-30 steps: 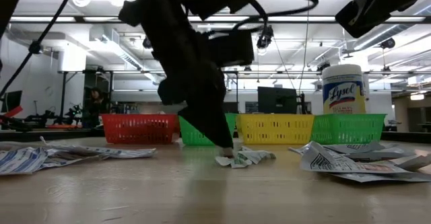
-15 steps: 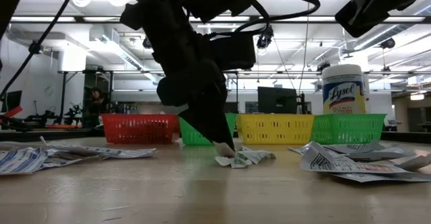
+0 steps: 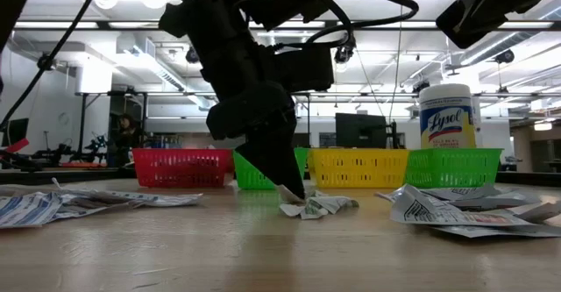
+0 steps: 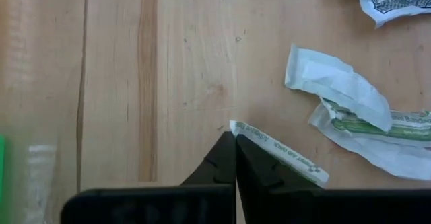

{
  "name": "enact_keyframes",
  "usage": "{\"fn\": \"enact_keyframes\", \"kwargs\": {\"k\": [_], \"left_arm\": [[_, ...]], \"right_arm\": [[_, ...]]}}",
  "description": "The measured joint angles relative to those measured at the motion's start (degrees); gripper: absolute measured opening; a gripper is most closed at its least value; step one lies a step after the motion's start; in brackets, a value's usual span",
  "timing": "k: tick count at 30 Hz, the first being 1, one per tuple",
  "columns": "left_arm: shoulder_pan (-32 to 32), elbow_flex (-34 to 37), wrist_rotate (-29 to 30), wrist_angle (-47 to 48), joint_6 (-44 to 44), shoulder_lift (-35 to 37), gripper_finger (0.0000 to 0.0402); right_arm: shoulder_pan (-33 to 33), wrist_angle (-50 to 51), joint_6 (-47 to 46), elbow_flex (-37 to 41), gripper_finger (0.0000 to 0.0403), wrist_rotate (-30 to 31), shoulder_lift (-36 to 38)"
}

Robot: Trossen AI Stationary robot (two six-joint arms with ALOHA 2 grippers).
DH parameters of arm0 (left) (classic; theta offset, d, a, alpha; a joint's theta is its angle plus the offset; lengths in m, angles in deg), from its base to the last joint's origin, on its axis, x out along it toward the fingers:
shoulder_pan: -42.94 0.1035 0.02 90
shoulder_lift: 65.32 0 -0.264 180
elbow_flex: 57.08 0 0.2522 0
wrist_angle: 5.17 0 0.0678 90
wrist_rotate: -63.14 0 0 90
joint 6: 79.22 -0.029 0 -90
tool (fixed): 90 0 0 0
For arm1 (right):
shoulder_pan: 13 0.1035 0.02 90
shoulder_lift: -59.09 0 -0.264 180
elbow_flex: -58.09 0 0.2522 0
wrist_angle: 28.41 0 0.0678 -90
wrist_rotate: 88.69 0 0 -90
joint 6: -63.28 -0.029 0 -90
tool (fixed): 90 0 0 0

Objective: Pick & Place First Aid Supplies
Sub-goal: Put the green bandage into the right green basket

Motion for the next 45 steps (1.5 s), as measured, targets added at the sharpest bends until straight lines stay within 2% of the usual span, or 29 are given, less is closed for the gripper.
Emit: {"fn": "enact_keyframes", "kwargs": {"k": [7, 16, 20, 24, 32, 35, 45], "left_arm": [[0.00, -2.85, 1.08, 0.75, -1.70, 1.55, 0.0000], [-0.26, -3.43, 16.33, 1.60, 1.51, 10.63, 0.0000], [-0.83, -3.34, 24.53, -1.60, 3.83, 14.64, 0.0000], [-1.16, -3.29, 28.80, -9.08, 2.02, 16.22, 0.0000], [-1.22, -3.27, 33.86, -23.19, -5.01, 14.55, 0.0000], [-1.22, -3.27, 36.04, -24.56, -5.79, 13.86, 0.0000], [-1.24, -3.25, 37.46, -31.52, -9.77, 11.05, 0.0000]], "right_arm": [[0.00, -0.45, -0.35, 0.04, 0.0089, -0.02, -0.09], [0.00, -0.94, -2.81, 1.94, 0.0077, -0.08, -0.91], [-0.01, -3.94, -2.96, 3.61, 0.0081, -0.04, -0.88], [-0.02, -9.33, -1.86, 4.88, 0.0090, 0.02, -0.85], [-0.04, -18.39, -1.68, 5.05, 0.0107, 9.43, -1.08], [-0.04, -20.40, -1.51, 5.05, 0.0117, 10.99, -1.09], [-0.11, -25.08, -3.04, 5.05, 0.0155, 16.87, -2.40]]}}
